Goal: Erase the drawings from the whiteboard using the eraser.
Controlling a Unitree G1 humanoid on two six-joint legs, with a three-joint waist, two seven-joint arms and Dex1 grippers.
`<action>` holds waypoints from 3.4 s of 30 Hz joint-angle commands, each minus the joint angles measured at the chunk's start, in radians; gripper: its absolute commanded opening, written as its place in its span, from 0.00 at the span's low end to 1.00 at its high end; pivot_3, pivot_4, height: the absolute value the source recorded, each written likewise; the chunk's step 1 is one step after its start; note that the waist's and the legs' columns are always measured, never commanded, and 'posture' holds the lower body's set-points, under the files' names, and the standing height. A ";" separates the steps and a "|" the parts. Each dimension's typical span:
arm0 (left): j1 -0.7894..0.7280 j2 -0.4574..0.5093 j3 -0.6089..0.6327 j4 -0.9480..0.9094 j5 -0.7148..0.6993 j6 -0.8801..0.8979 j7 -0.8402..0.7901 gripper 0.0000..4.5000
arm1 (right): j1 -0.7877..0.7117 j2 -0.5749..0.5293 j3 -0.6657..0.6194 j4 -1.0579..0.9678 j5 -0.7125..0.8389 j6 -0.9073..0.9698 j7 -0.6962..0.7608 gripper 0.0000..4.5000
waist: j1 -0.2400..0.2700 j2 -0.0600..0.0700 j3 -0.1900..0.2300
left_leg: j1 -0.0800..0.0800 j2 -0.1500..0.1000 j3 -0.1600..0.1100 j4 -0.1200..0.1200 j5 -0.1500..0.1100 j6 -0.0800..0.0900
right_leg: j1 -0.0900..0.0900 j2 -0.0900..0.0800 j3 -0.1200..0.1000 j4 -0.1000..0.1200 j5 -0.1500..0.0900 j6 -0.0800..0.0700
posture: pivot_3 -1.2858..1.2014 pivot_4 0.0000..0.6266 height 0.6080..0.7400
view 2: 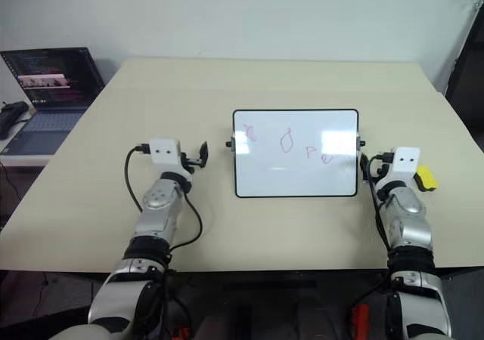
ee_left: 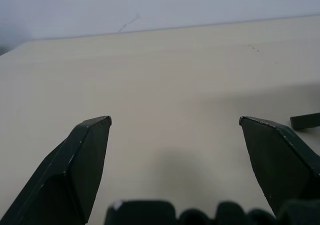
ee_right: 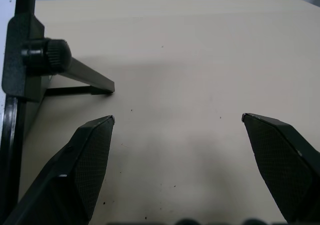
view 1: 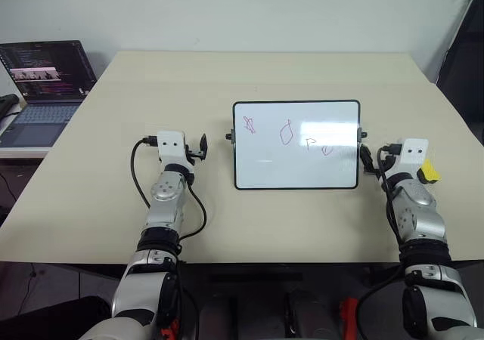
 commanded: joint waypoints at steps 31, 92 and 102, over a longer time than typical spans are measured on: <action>0.016 0.376 -0.208 -0.843 -0.608 0.857 -0.914 1.00 | 0.073 -0.267 -0.145 -0.128 0.149 0.200 0.229 1.00 | -0.006 0.000 0.000 | 0.001 0.000 0.000 0.001 0.000 0.000 | 0.001 0.000 -0.001 0.001 -0.001 0.000 | 0.52 0.24 1.00; 0.070 0.313 -0.200 -0.755 -0.344 0.684 -0.925 1.00 | -0.110 -0.257 0.025 -0.686 0.280 0.489 0.261 0.25 | -0.038 0.001 0.000 | 0.001 0.003 -0.001 0.001 0.000 0.000 | 0.000 0.004 0.001 0.002 -0.002 0.000 | 0.52 0.24 1.00; 0.286 0.378 -0.026 -0.766 -0.327 0.611 -0.813 1.00 | -0.314 0.072 0.470 -0.369 -0.064 0.159 0.253 0.25 | -0.016 0.000 0.000 | -0.001 0.003 -0.001 0.001 0.000 0.000 | -0.002 0.002 0.000 0.001 0.000 -0.002 | 0.52 0.24 1.00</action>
